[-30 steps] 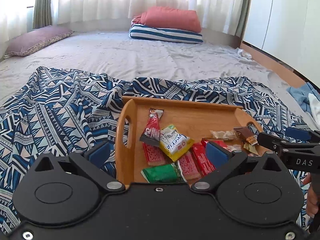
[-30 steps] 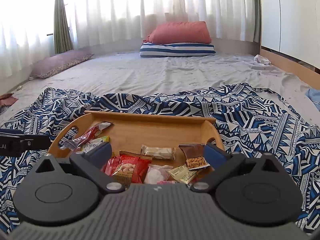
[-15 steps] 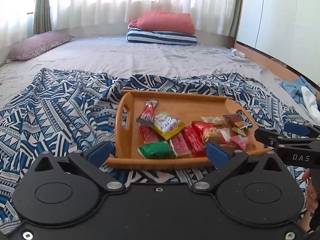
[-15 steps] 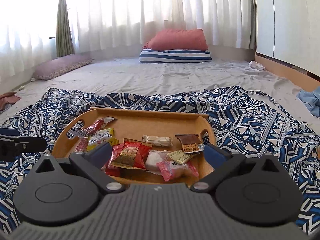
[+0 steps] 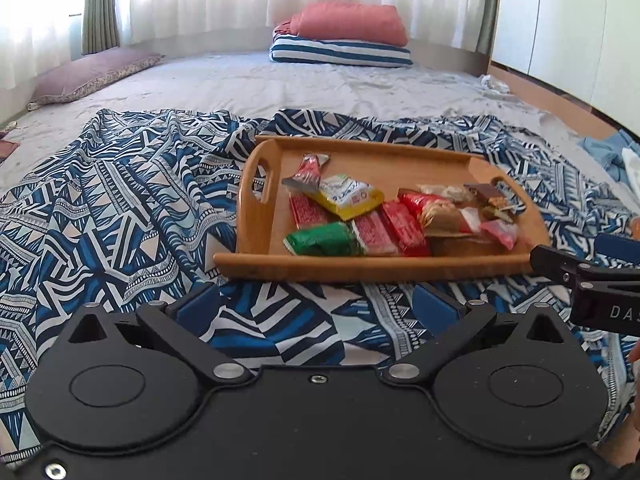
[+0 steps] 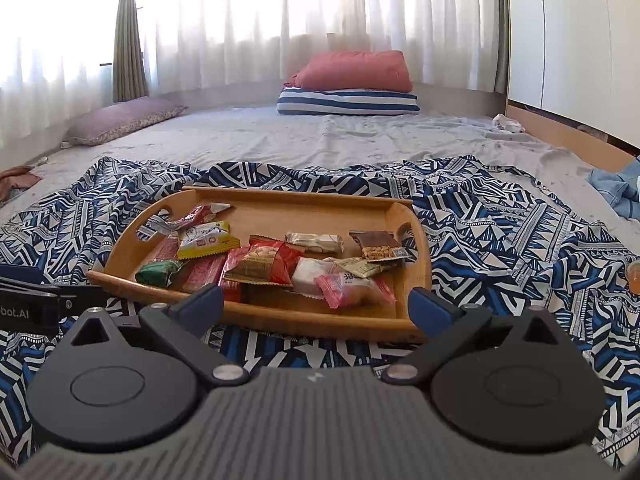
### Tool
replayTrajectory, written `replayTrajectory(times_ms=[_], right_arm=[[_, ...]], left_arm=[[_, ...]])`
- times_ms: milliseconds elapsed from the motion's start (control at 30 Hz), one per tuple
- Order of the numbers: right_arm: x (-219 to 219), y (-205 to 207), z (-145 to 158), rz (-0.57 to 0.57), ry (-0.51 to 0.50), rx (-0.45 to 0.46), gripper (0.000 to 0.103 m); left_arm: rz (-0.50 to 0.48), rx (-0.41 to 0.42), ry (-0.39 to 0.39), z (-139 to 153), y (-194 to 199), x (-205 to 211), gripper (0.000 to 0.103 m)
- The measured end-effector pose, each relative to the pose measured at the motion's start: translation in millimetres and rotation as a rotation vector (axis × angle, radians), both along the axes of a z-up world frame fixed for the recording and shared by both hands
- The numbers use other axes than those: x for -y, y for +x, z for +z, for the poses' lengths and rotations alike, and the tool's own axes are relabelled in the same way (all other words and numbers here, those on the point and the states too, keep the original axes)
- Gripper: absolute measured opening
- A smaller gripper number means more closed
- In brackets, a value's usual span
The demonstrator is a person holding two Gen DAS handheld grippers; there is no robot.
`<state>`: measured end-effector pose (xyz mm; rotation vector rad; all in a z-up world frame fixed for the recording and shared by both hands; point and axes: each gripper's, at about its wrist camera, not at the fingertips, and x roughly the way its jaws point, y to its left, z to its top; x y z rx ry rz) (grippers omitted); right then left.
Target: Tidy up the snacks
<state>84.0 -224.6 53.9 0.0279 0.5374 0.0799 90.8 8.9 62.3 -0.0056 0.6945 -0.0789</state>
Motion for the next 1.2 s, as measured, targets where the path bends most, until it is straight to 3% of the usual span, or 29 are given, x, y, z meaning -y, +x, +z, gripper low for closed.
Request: replayTrajectory(times_ms=[600,767,1200], right_arm=[[-4,16,-67,-0.059,-0.023,-0.096,0.103],[-2,23,-76,-0.057,-0.006,-0.131,0.103],[-6,19,-83,-0.066,-0.029,-0.09,0.103]], left_arm=[[0.057,-0.066,0.037,-64,19,14,0.103],[0.058,-0.057,0.043,-68,25,19,0.103],[0.079,-0.023,0.052,-75,28,22,0.103]])
